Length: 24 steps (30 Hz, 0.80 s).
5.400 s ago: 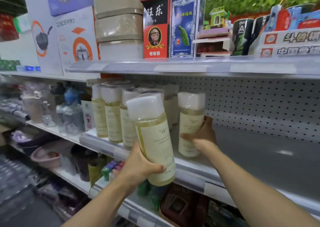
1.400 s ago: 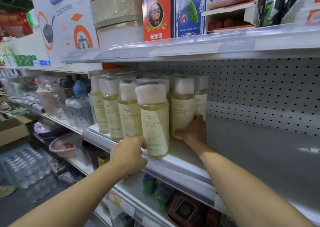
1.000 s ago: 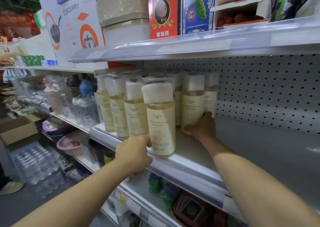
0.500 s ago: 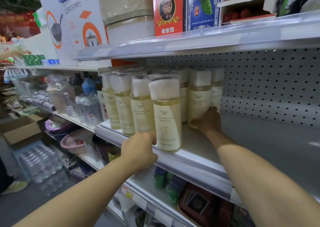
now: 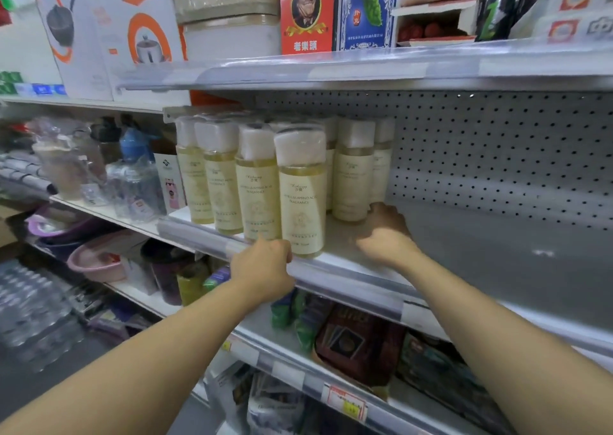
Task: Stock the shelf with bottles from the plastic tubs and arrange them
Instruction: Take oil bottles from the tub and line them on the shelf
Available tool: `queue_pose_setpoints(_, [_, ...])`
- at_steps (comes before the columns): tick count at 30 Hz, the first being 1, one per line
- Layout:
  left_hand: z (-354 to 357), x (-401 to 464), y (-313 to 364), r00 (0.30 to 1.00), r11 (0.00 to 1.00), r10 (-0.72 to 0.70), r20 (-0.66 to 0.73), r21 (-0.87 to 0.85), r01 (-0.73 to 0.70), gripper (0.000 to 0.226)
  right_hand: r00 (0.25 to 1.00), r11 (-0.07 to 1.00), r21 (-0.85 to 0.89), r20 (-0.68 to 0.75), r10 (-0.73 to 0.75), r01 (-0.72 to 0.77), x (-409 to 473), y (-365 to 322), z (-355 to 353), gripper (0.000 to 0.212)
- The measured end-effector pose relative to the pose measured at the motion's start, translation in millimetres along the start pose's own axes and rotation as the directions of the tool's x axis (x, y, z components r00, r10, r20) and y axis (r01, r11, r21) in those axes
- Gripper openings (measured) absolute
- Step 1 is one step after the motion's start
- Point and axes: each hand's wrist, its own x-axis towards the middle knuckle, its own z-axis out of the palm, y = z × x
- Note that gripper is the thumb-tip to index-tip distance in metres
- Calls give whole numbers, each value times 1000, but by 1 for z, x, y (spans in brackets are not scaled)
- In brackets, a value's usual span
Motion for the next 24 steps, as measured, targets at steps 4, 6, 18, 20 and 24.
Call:
queue_pose_setpoints(4, [2,-20,-10,999,999,34,33,-39,-32,34,999,999,-37,42,-31,32,-59,-16,-7,71])
queue_pose_setpoints(6, [4,-34,-16,997,998,49,53,-53,-46,32,998,995,-73,37,-59,61,-84,-24,-4,80])
queue_pose_setpoints(18, [81,-116,-62,972,990,111,207,-106,-91,37,989,986,-164,140,40,-16,-221,-8,83,77])
queue_pose_setpoints(20, [102,-128,-66,955,988,117,273,-126,-85,35,980,985,-159,178,92,-64,-240,5,101,75])
queue_pose_setpoints(24, [148,-152,-70,916,987,130,380,-135,-84,32,952,976,-160,246,184,-148,-273,36,134,72])
